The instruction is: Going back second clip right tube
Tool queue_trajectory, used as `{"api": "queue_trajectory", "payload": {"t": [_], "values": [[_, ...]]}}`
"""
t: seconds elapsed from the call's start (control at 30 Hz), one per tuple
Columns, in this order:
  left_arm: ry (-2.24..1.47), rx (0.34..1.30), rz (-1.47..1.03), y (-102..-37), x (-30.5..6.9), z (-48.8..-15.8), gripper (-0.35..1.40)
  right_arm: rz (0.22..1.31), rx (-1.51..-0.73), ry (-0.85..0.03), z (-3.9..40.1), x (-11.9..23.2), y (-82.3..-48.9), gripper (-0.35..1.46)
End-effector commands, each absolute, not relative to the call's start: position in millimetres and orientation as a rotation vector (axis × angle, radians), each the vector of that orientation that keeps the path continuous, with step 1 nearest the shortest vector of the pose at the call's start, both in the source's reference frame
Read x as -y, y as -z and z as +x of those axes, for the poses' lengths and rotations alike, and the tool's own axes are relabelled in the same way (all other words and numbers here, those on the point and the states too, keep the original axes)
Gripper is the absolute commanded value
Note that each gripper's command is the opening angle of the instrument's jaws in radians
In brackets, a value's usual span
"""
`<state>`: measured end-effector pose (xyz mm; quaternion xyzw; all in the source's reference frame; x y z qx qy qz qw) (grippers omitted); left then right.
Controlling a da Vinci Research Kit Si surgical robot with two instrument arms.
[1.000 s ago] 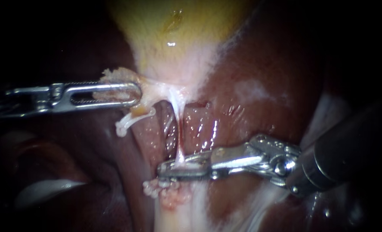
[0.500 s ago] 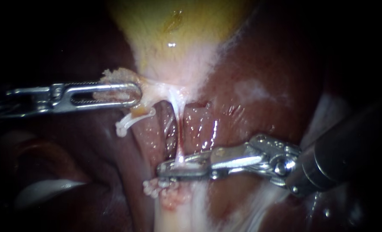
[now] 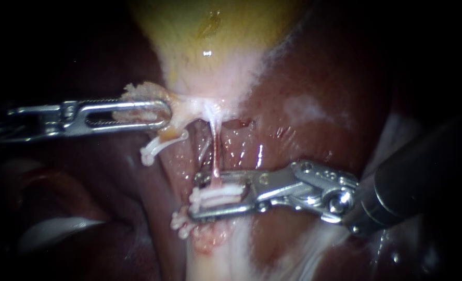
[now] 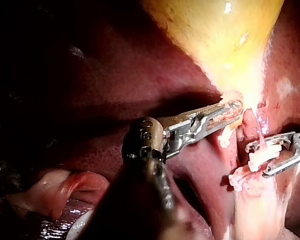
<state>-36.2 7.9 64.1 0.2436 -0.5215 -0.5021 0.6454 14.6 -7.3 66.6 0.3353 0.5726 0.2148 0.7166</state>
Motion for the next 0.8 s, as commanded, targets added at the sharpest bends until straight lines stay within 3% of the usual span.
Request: {"api": "queue_trajectory", "payload": {"t": [0.03,0.8], "values": [[1.142,1.187,0.556,-64.1,-7.9,-36.2,-0.35,0.742,-1.267,-0.476,14.6,7.3,-66.6,0.5],[1.142,1.187,0.555,-64.1,-7.8,-36.3,-0.35,0.657,-1.283,-0.405,12.0,6.3,-68.0,0.5]]}}
